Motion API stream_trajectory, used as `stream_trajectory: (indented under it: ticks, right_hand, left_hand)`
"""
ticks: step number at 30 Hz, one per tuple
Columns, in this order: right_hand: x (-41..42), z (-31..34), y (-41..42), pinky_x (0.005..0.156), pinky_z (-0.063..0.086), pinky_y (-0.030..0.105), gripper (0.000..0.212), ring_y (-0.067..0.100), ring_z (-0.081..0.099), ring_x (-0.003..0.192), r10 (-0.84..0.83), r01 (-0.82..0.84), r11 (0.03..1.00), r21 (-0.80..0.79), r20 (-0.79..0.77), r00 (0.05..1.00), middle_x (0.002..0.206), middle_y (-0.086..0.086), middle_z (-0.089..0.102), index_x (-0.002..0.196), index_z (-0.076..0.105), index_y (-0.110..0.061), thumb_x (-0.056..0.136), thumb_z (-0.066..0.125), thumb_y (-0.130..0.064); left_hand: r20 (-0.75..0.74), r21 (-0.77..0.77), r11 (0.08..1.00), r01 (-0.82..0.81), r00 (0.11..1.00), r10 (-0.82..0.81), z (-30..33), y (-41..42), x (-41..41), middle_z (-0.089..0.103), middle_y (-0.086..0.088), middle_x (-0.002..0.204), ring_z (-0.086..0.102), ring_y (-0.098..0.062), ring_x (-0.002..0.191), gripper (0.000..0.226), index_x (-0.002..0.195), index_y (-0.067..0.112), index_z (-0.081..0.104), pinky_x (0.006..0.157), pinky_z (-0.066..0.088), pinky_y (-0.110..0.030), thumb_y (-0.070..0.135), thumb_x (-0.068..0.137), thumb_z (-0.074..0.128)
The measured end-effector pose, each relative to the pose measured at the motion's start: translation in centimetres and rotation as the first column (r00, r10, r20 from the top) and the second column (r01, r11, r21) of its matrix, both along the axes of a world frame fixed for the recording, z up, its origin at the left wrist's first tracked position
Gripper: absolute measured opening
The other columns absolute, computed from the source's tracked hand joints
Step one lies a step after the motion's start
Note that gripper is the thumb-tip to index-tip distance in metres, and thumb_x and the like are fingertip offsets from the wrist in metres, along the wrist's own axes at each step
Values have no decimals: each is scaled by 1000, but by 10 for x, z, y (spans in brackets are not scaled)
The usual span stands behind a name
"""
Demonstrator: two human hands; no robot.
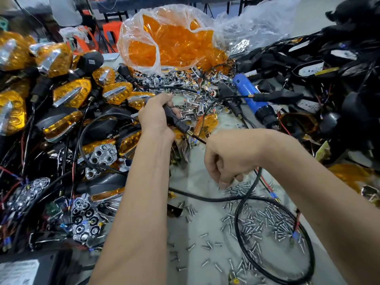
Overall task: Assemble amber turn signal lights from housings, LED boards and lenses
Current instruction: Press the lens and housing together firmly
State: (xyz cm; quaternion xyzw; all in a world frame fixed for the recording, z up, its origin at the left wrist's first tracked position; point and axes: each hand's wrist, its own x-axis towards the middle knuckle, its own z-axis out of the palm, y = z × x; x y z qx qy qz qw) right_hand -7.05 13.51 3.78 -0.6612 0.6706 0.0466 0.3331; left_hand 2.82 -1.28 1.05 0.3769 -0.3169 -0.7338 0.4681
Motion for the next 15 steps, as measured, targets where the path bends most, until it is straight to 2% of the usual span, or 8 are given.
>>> stream_trajectory:
  ticks: [2,6,8,10,12,15]
  right_hand:
    - [2,-1,0,51,54,24,18,12,64,49,18,-18,1000,-25,1,1000,66,5,74,79,70,-15,78,84,-4]
    - [2,-4,-4,50,51,23,16,8,65,49,61,-60,998,-23,41,997,53,-6,66,76,74,-17,79,84,-5]
    - [0,-2,-6,50,51,24,13,8,64,50,76,-75,997,-6,91,993,55,-6,66,78,75,-15,82,84,-6]
    - [-4,8,-9,47,50,23,10,9,64,51,72,-69,997,-19,237,969,59,-2,69,83,74,-10,87,79,-3]
    - [-12,24,-13,47,53,22,8,14,69,56,60,-5,992,-127,434,899,67,5,73,86,72,-7,89,77,-1]
    - [-28,38,-24,51,55,22,7,22,71,62,61,253,887,-386,643,764,76,14,76,91,73,-6,88,80,-4]
  left_hand:
    - [-20,9,1000,-3,1000,3,0,0,1,49,-4,68,42,-14,43,16,83,7,52,41,40,-20,-2,93,61]
    - [-27,6,1000,5,1000,-4,1,-2,3,50,-2,67,44,-14,42,18,81,10,50,42,40,-19,1,93,60]
    - [-38,6,1000,28,999,-28,1,-3,6,51,1,64,45,-13,42,19,81,12,49,42,39,-18,4,93,61]
    - [-59,-3,995,95,994,-95,1,-3,10,52,3,62,45,-13,44,19,82,15,49,43,39,-19,12,96,62]
    - [-77,-30,983,182,980,-184,1,-3,14,54,3,62,46,-14,46,27,78,18,50,44,38,-21,31,99,61]
    - [-100,-93,951,294,948,-303,1,2,15,57,-3,63,47,-19,46,57,69,15,57,46,37,-22,64,98,49]
